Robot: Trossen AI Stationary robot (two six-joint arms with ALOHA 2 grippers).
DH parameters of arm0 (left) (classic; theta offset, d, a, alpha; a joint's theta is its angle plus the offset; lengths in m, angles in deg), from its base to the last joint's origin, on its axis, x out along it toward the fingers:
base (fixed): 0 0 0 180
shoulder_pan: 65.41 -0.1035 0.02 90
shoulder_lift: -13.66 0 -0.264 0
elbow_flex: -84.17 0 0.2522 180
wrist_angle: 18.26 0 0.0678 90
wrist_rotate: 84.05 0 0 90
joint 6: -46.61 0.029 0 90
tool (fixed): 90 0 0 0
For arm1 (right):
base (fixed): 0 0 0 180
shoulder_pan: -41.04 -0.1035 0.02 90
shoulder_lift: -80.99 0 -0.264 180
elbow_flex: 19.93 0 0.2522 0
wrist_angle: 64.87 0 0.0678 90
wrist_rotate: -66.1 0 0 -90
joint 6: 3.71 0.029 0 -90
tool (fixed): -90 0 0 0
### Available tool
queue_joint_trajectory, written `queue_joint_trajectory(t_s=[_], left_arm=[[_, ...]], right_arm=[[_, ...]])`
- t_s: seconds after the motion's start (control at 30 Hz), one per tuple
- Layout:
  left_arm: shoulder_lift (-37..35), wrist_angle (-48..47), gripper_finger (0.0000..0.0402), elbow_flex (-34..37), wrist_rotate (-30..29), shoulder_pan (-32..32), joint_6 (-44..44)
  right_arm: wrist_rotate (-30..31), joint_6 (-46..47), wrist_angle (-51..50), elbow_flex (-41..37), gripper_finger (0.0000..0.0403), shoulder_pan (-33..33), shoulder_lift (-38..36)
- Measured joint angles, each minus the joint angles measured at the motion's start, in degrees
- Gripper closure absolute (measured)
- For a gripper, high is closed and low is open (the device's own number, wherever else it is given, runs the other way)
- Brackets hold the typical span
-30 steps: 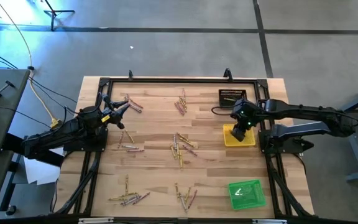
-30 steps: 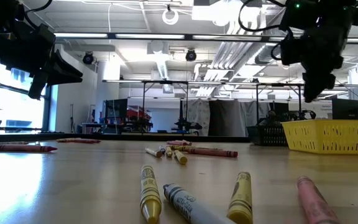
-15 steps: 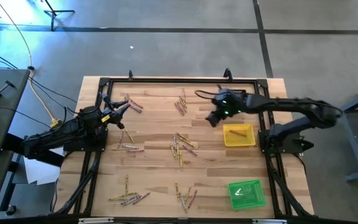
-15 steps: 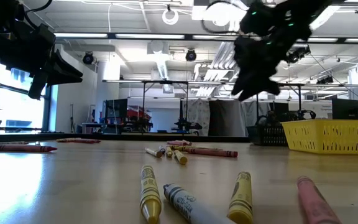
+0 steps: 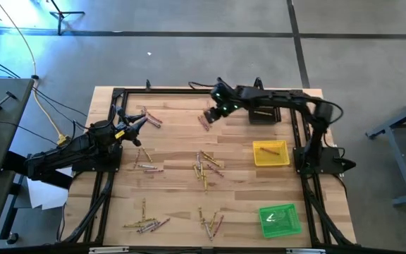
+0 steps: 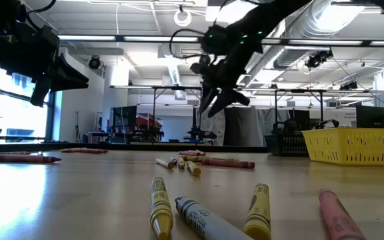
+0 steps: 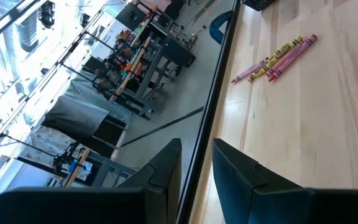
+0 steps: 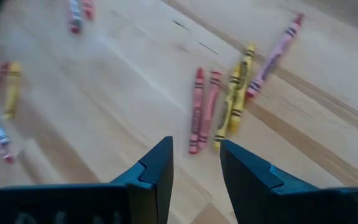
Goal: Sort crayons
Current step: Put the red crayon into the yellow bin
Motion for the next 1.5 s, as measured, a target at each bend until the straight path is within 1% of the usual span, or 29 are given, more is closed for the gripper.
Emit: queue_joint_trajectory(t_s=[0.1, 0.2, 0.33, 0.43, 0.53, 0.67, 0.73, 0.83, 1.1, 1.27, 1.5], left_arm=[[-0.01, -0.02, 0.0324, -0.01, 0.00, -0.01, 0.00], [-0.01, -0.02, 0.0324, -0.01, -0.01, -0.02, 0.00], [0.01, 0.00, 0.0324, 0.02, 0.00, -0.02, 0.00], [-0.01, 0.00, 0.0324, -0.01, 0.00, -0.02, 0.00], [0.00, -0.01, 0.0324, 0.02, -0.02, -0.02, 0.00], [0.00, -0.02, 0.0324, -0.01, 0.00, -0.02, 0.00], [0.00, -0.01, 0.0324, 0.01, 0.00, 0.00, 0.00], [-0.01, -0.02, 0.0324, 0.01, 0.00, -0.02, 0.00], [-0.01, -0.02, 0.0324, 0.00, 0.00, 0.01, 0.00], [0.00, -0.02, 0.0324, 0.00, -0.01, 0.00, 0.00], [0.00, -0.02, 0.0324, 0.01, 0.00, 0.01, 0.00]], right_arm=[[0.08, -0.28, -7.43, 6.45, 0.0284, 0.11, 4.50], [-0.02, -1.37, -11.99, 11.25, 0.0284, 0.05, 8.28], [-0.63, -1.47, -13.37, 15.86, 0.0284, -0.44, 11.49], [-0.68, -1.47, -13.40, 17.50, 0.0284, -0.75, 12.37], [0.02, -0.41, -12.87, 18.03, 0.0284, -0.78, 12.45], [5.14, 0.21, -14.11, 17.81, 0.0284, -0.71, 12.52], [6.41, 1.20, -14.02, 17.82, 0.0284, -0.33, 12.94], [5.76, 2.12, -14.45, 17.79, 0.0284, 0.09, 13.82], [-0.78, 3.53, -15.75, 17.77, 0.0284, -0.23, 17.10], [-0.52, 3.53, -16.50, 17.75, 0.0290, -0.39, 17.92], [-0.33, 3.68, -18.79, 17.75, 0.0324, -0.40, 17.92]])
